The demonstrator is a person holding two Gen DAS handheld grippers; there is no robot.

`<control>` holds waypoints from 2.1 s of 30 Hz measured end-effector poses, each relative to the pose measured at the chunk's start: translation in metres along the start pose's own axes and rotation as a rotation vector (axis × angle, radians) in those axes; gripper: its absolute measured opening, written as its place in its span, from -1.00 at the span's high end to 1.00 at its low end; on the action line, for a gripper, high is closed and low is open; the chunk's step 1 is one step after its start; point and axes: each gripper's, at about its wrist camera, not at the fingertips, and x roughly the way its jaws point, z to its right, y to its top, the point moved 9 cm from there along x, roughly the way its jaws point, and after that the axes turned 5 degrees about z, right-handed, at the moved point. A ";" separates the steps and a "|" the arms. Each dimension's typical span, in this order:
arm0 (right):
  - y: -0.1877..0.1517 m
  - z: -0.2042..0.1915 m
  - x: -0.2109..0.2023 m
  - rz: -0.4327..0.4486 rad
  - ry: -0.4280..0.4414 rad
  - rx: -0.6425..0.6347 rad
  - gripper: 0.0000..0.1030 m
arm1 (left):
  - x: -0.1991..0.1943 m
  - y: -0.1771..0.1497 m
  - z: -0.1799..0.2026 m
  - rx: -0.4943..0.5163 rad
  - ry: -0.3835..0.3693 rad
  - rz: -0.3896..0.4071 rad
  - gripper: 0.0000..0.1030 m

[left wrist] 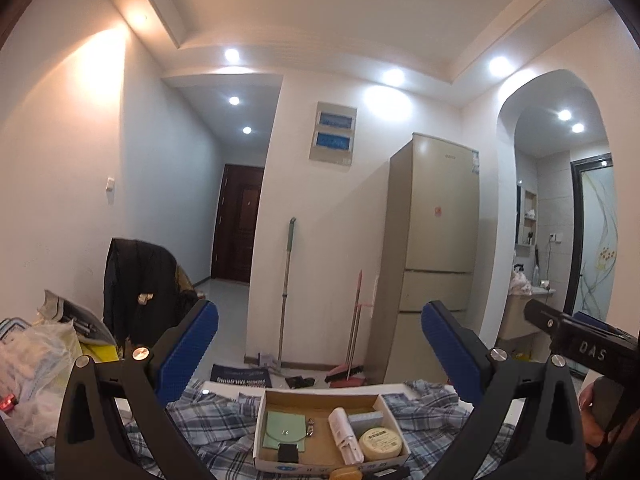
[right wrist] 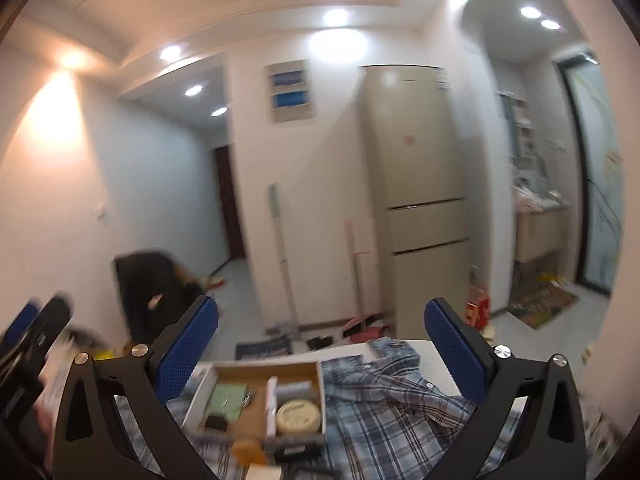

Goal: Organize rigid objects
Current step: 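Move both open tools back down over the remaining items on the cloth, then grasp the black rectangular case with the right tool, then grasp the orange plastic box with the left tool while the right tool holds the black case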

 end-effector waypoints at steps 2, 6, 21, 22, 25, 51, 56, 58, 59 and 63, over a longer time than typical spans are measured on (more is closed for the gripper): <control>-0.014 0.004 0.013 -0.044 0.009 0.031 -1.00 | 0.007 -0.014 -0.007 0.000 0.035 -0.031 -1.00; -0.042 -0.001 0.036 -0.142 0.040 0.020 -1.00 | 0.018 -0.037 -0.015 -0.036 0.045 -0.076 -1.00; -0.192 -0.031 0.089 -0.483 0.137 -0.186 -0.98 | 0.069 -0.166 -0.034 -0.044 0.044 -0.339 -1.00; -0.202 -0.031 0.091 -0.514 0.145 -0.187 -0.95 | 0.069 -0.168 -0.034 -0.039 0.047 -0.342 -1.00; -0.225 -0.032 0.097 -0.592 0.163 -0.202 -0.91 | 0.069 -0.175 -0.033 -0.038 0.042 -0.354 -1.00; -0.289 -0.045 0.114 -0.808 0.222 -0.245 -0.31 | 0.074 -0.187 -0.037 -0.059 0.057 -0.408 -1.00; -0.265 -0.033 0.109 -0.737 0.177 -0.226 -0.31 | 0.074 -0.187 -0.036 -0.052 0.056 -0.411 -1.00; -0.246 -0.027 0.103 -0.675 0.156 -0.203 -0.31 | 0.074 -0.188 -0.036 -0.043 0.062 -0.412 -1.00; -0.235 -0.023 0.101 -0.654 0.149 -0.187 -0.31 | 0.075 -0.188 -0.036 -0.040 0.061 -0.417 -1.00; -0.200 -0.006 0.088 -0.603 0.137 -0.095 -0.31 | 0.076 -0.183 -0.032 -0.060 0.053 -0.443 -1.00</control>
